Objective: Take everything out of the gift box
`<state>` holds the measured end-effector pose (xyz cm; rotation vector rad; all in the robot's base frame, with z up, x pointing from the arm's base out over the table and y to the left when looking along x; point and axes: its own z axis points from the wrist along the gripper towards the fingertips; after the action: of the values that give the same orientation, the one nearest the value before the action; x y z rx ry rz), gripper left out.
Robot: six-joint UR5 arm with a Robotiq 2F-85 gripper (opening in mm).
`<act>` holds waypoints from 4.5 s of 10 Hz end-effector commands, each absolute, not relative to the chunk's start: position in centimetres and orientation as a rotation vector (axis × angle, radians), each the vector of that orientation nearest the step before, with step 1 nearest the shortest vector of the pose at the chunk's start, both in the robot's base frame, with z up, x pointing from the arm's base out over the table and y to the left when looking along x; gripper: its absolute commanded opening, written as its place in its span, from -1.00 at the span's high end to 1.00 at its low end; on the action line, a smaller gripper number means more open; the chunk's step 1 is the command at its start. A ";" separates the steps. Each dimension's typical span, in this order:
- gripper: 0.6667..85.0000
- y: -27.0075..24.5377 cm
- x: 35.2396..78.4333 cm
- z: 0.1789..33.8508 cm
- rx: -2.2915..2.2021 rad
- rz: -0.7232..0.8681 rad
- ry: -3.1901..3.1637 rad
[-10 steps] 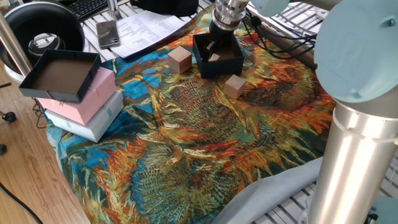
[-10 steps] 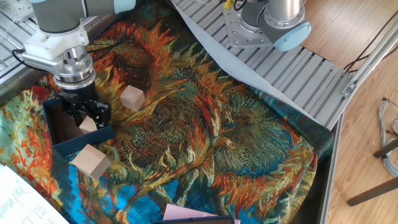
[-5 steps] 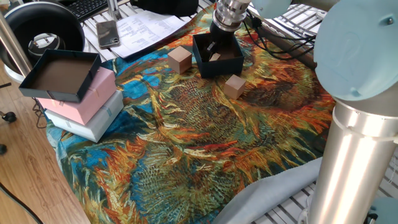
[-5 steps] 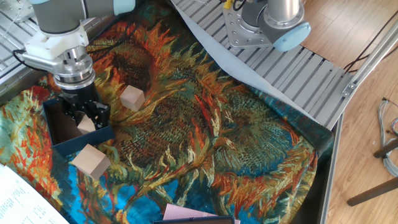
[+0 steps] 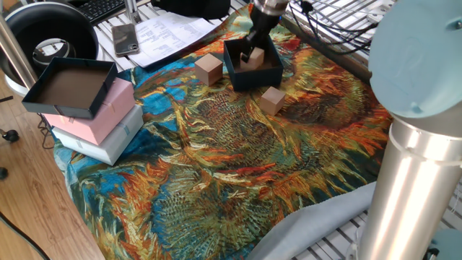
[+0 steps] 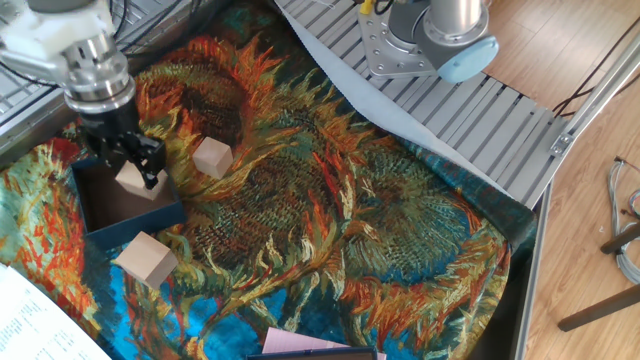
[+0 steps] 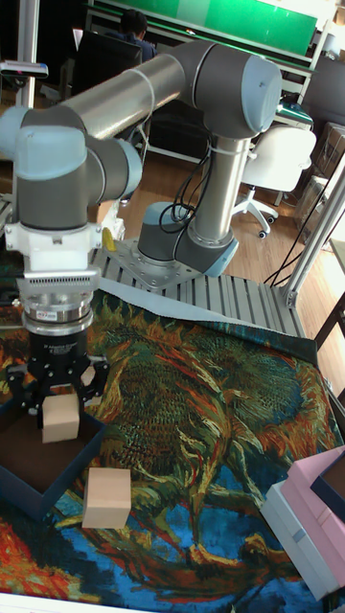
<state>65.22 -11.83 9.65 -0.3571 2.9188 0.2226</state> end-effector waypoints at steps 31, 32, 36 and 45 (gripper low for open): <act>0.40 -4.7 65.8 8.3 -0.100 0.295 2.948; 0.40 -5.3 65.6 7.7 -0.114 0.260 2.951; 0.40 -7.6 65.4 5.7 -0.174 0.229 2.946; 0.19 -9.9 65.1 4.1 -0.249 0.086 2.940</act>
<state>64.95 -9.59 3.89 -0.2491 2.9430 0.1329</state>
